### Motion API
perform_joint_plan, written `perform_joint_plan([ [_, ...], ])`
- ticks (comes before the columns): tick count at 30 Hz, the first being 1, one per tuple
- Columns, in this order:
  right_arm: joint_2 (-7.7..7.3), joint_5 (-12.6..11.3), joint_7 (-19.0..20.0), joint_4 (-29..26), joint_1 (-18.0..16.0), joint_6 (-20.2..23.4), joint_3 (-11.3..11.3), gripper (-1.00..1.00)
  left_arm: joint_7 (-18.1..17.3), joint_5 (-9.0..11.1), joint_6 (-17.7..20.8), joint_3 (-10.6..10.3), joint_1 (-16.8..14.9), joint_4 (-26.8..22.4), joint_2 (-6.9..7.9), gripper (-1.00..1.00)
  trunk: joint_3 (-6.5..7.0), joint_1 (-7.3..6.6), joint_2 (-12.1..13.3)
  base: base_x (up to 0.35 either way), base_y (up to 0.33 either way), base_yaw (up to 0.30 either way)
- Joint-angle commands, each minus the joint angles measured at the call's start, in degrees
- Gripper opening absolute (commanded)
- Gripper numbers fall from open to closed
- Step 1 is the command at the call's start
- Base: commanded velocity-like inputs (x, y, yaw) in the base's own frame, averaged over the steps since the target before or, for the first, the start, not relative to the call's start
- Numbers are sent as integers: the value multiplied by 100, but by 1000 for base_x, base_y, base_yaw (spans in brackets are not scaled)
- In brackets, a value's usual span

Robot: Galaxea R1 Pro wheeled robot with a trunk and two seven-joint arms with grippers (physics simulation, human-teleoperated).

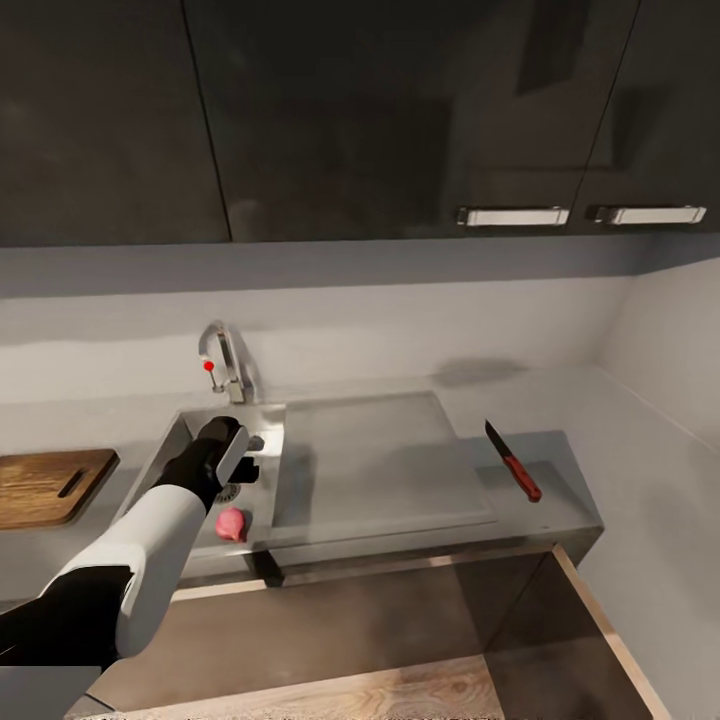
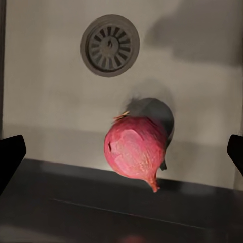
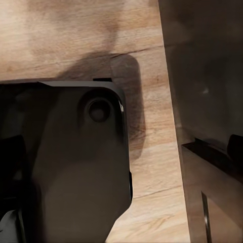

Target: In the kitchen, take the Vidalia onion out of the sink, dice it on the chopping board with the paring knife, put the diced onion into the bowl on the countertop, then place both the paring knife and the chopping board into the sink.

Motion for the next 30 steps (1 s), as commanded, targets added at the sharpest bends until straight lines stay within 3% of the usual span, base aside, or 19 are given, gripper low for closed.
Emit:
perform_joint_plan([
  [1,1,-57,-17,4,-4,-20,51,100,57,58,9,26,-4,6,-6,100,-21,3,-12,0,0,0],
  [30,0,-57,-8,4,-4,-20,51,100,48,57,9,21,-4,37,-12,100,-287,3,-12,5,0,0],
])
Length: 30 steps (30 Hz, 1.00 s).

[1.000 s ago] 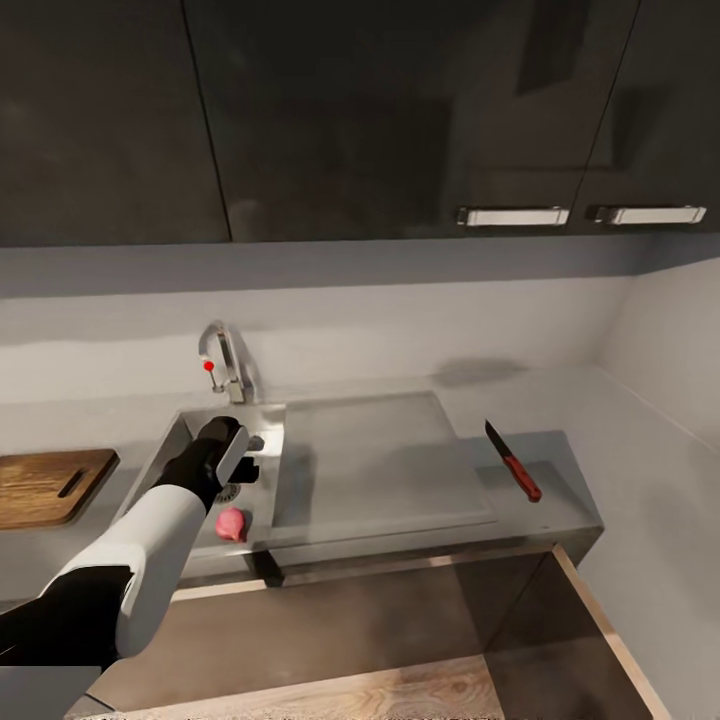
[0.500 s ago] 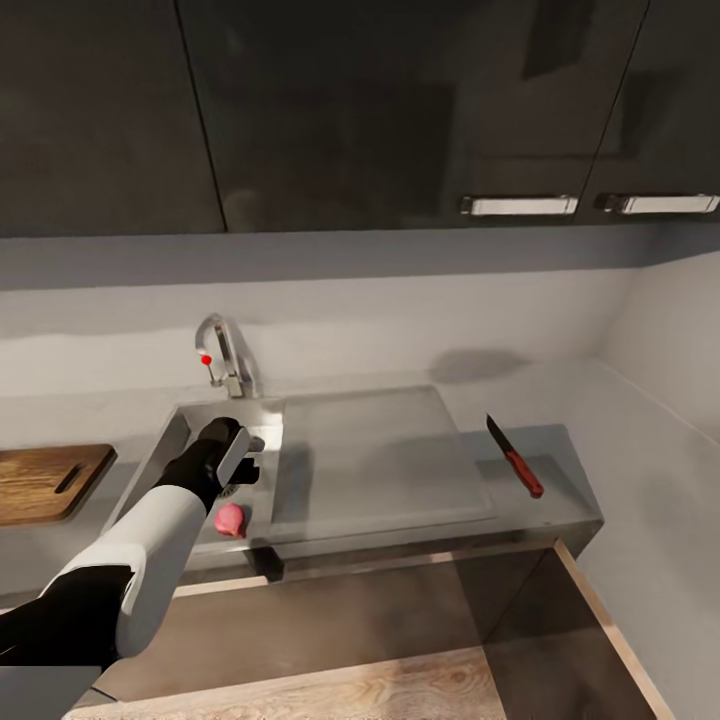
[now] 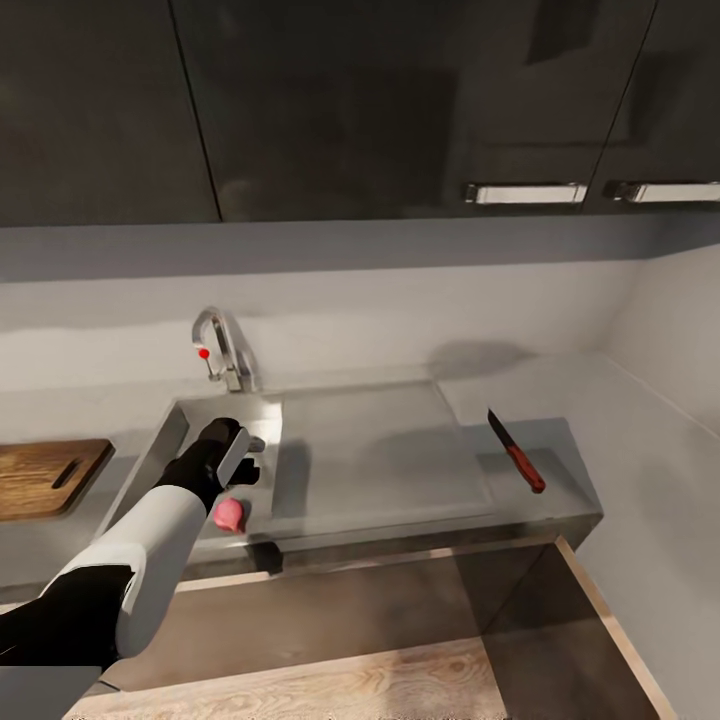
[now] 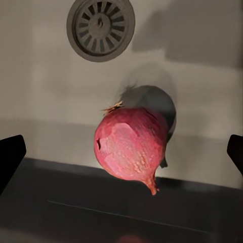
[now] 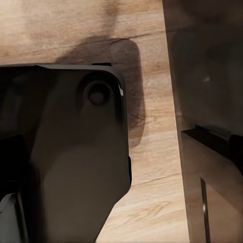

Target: In the kitchen, take the Vidalia onion out of the sink, dice it on the chopping board with the paring knife, put the diced onion into the bowl on the countertop, then place both the paring knife and the chopping board into the sink.

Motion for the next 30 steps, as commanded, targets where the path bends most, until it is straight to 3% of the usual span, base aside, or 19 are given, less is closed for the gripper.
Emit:
perform_joint_plan([
  [1,1,-57,-14,4,-4,-20,51,100,57,59,9,24,-4,-7,-5,100,-21,3,-12,30,0,0],
  [30,1,-57,-9,4,-4,-20,51,100,57,59,9,25,-4,-6,-2,100,-210,3,-12,32,7,0],
])
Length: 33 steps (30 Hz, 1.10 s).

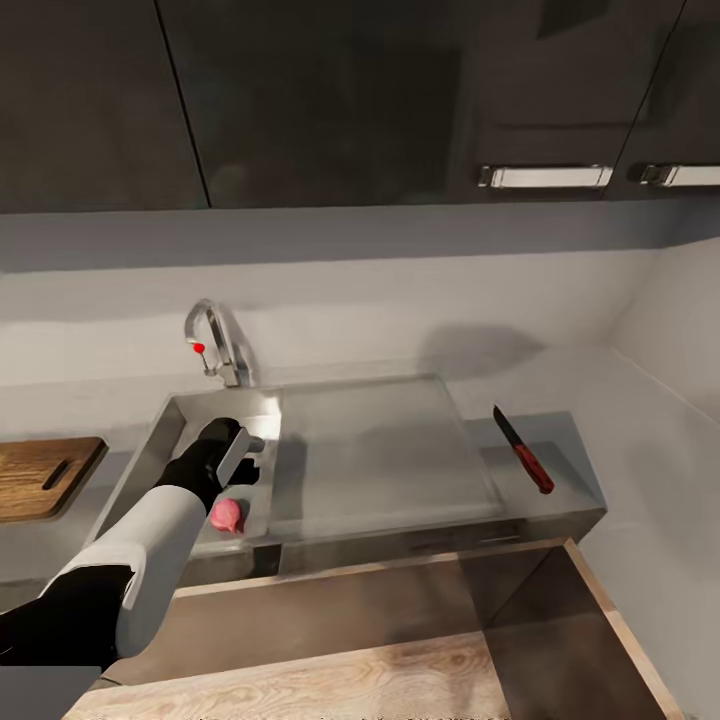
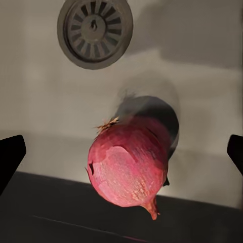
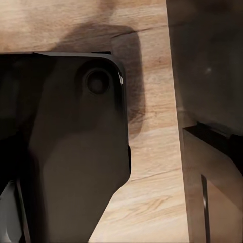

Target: In the kitchen, take the Vidalia onion out of the sink, dice it on the chopping board with the paring knife, put the diced onion into the bowl on the countertop, then place both the paring knife and the chopping board into the sink.

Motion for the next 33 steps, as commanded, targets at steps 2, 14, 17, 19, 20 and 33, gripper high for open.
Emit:
perform_joint_plan([
  [2,1,-57,-17,4,-4,-20,51,100,57,59,9,24,-4,-3,-7,100,-27,3,-11,0,0,0],
  [14,-1,-57,-17,4,-4,-20,51,100,58,59,9,24,-4,78,-8,100,-128,3,-11,0,0,0],
  [17,-1,-57,-20,4,-4,-20,51,100,59,59,9,24,-4,86,-2,100,-154,3,-11,0,0,0],
  [19,-3,-57,-18,4,-4,-20,51,100,58,59,9,24,-4,87,0,100,-172,3,-11,0,0,0],
  [20,-5,-57,-18,4,-4,-20,51,100,61,59,9,24,-4,88,0,100,-181,3,-11,0,0,0],
  [33,-8,-57,-19,4,-4,-20,48,100,59,59,9,25,-4,88,1,100,-296,3,-11,0,0,0],
])
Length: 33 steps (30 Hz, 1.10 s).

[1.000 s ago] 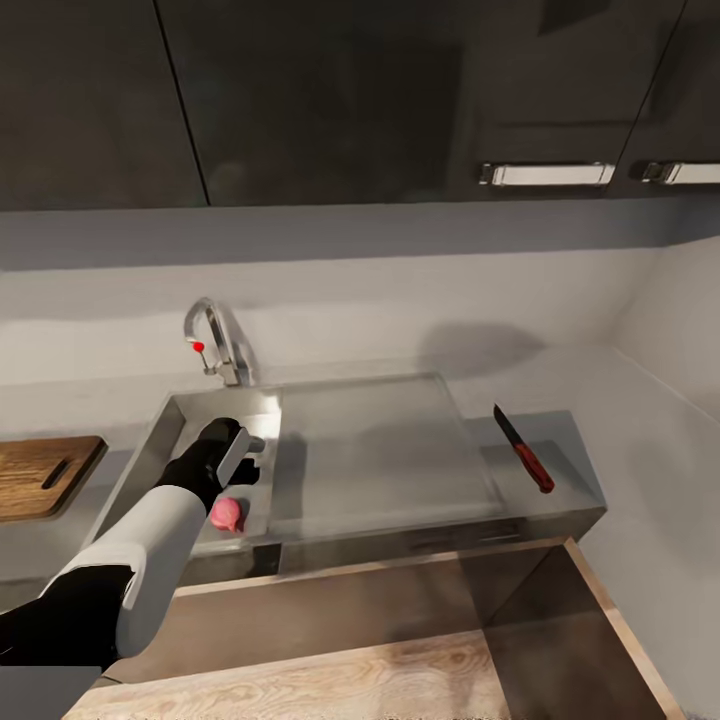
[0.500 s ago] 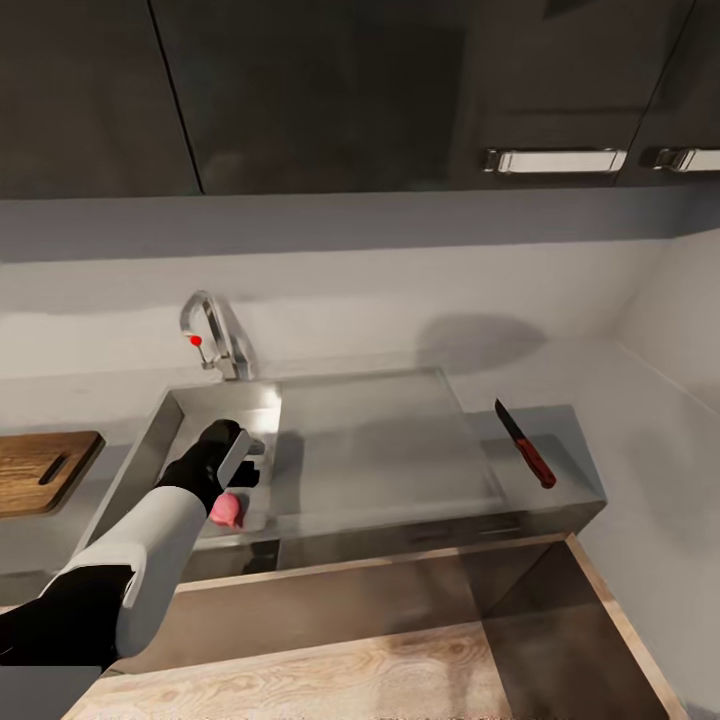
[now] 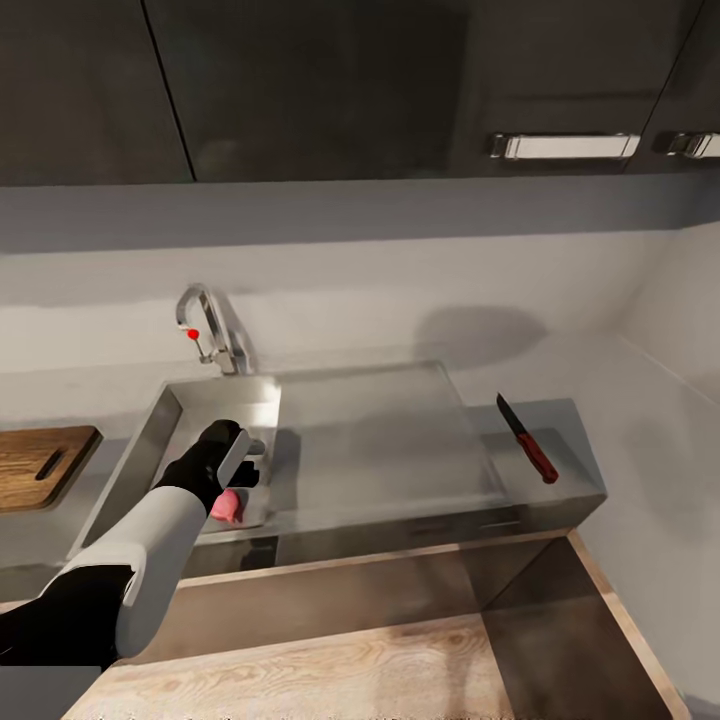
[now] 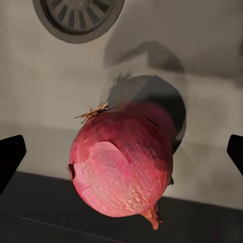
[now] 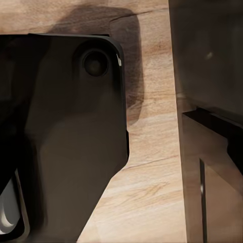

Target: In the kitchen, take the Vidalia onion out of the sink, dice it on the chopping board with the paring knife, put the diced onion into the bowl on the countertop, then place both the paring knife and the chopping board into the sink.

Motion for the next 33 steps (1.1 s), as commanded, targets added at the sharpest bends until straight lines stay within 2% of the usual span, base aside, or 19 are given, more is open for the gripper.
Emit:
perform_joint_plan([
  [1,1,-57,-19,4,-4,-20,51,100,57,59,9,24,-4,-6,-5,100,-19,3,-11,0,0,0],
  [33,1,-57,-24,4,-4,-20,49,100,64,51,9,31,-4,64,1,100,-274,3,-11,-8,5,0],
])
